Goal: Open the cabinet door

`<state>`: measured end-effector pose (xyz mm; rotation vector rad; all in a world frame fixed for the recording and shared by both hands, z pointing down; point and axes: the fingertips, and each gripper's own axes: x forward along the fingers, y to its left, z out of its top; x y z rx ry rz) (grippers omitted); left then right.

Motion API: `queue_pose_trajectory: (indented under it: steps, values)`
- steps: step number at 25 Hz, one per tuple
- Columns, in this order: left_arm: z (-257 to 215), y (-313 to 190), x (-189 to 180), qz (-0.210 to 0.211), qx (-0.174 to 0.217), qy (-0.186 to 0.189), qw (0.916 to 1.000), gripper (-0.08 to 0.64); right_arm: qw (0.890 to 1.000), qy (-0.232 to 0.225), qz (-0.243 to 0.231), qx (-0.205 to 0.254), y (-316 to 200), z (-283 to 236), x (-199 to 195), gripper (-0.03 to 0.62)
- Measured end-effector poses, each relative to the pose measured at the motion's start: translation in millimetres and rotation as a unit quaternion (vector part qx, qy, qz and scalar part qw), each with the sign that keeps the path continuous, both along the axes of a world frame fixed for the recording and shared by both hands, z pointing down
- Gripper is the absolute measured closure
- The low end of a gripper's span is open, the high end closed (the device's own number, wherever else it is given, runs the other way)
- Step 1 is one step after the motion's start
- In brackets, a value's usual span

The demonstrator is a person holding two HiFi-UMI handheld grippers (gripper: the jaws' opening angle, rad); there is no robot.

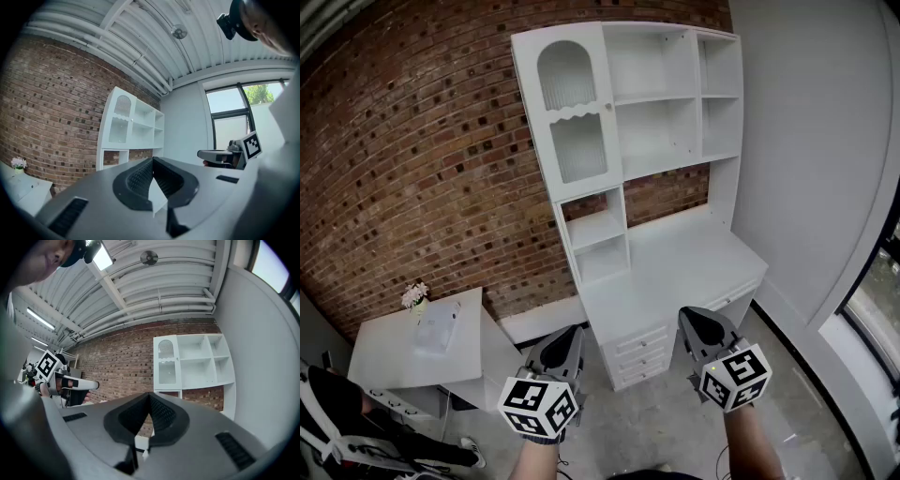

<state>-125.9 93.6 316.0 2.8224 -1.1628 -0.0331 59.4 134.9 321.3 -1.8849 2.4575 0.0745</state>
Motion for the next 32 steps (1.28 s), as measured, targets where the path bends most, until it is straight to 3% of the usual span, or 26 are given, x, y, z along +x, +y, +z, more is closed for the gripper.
queue_pose_trajectory:
  steps: [15, 32]
  values:
    - [2, 3, 26, 0.0, -0.001, 0.003, 1.0, 0.554, 1.0, -0.011, -0.02, 0.011, 8, -7, 21, 0.588]
    - [8, 9, 74, -0.024, 0.006, -0.012, 0.9996, 0.554, 0.998, -0.035, -0.036, 0.028, 24, -3, 80, 0.588]
